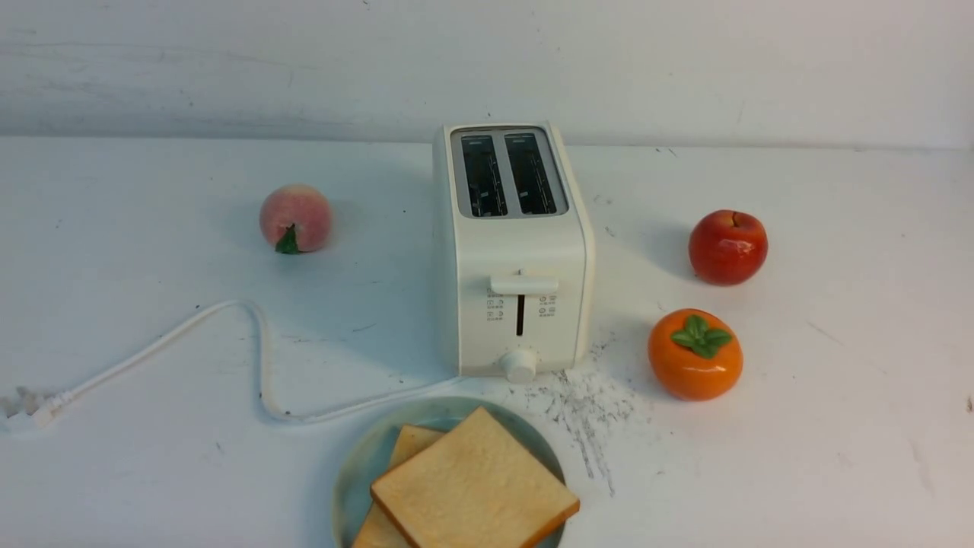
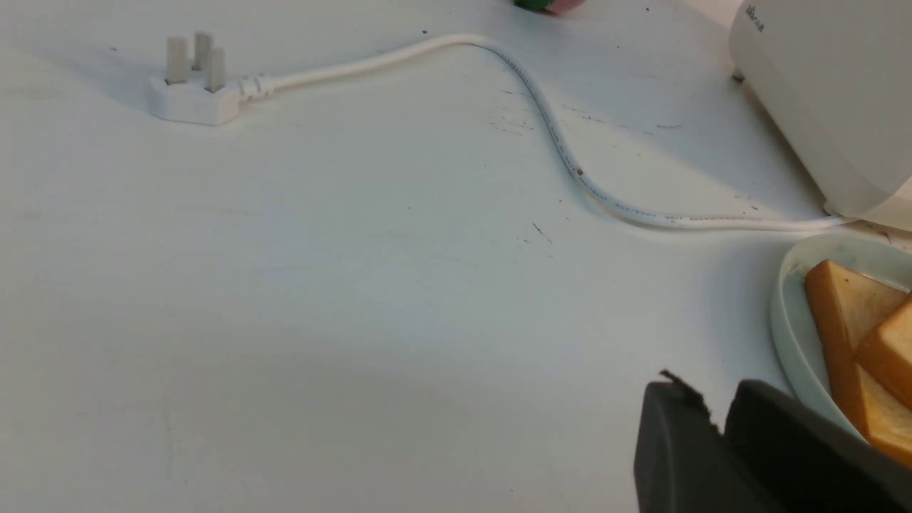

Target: Take toasted bread from bread machine on white table place on plate.

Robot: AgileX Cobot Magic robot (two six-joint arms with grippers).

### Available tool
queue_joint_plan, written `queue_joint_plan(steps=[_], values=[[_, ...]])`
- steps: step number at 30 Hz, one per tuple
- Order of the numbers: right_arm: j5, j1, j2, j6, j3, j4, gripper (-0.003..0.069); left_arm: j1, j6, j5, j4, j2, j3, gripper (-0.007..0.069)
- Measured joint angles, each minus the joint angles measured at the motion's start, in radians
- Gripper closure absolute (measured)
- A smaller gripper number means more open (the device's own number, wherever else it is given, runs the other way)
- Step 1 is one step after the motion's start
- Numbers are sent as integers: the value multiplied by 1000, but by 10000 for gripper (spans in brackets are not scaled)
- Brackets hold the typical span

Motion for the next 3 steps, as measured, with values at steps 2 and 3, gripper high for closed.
queue_joint_plan(steps=[2,3], values=[[0,0,0,0,0,0,487,0,0,0,0,0,0,522],[0,0,0,0,0,0,484,0,0,0,0,0,0,518]])
